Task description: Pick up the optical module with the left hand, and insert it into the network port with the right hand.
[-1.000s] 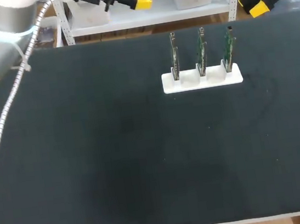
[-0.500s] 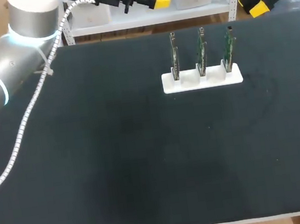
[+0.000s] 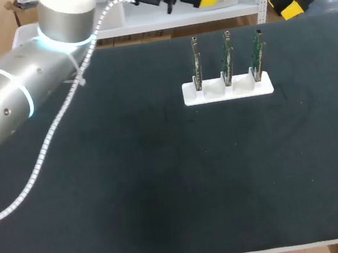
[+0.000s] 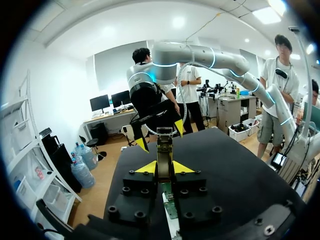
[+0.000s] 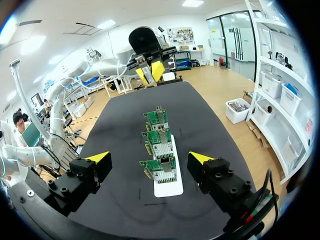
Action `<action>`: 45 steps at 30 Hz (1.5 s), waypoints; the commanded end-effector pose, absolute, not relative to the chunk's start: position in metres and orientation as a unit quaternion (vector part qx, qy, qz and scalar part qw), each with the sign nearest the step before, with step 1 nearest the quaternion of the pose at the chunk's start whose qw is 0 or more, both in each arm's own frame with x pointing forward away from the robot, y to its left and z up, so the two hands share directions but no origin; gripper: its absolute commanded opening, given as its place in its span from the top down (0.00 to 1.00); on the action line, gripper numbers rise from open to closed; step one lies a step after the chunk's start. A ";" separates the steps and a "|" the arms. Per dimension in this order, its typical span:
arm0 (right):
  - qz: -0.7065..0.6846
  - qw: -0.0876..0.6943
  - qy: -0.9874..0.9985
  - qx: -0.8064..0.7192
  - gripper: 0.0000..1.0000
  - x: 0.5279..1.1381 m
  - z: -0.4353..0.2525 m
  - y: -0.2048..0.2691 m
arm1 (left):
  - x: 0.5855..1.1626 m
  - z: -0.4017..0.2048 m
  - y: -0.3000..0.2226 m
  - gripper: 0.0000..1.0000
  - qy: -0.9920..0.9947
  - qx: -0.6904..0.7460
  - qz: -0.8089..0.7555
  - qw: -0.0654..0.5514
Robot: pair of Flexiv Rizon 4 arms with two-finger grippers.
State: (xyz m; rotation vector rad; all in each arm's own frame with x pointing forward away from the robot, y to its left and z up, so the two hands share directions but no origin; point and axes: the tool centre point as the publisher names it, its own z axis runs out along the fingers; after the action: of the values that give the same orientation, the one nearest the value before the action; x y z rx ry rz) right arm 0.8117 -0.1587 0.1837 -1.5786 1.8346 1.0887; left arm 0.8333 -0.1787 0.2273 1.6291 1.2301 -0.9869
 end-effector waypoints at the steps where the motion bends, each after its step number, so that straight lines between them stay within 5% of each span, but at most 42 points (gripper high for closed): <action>1: 0.448 0.196 0.639 -0.594 0.00 0.820 0.184 -0.160 | 0.862 0.230 -0.196 1.00 0.447 0.698 -0.438 0.349; 45: 0.448 0.196 0.639 -0.594 0.00 0.820 0.184 -0.160 | 0.866 0.226 -0.197 1.00 0.454 0.703 -0.427 0.342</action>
State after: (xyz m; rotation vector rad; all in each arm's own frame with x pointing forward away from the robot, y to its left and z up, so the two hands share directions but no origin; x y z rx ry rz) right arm 0.8117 -0.1587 0.1837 -1.5786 1.8346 1.0888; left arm 0.8558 -0.1929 0.2262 1.5972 1.2707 -0.8791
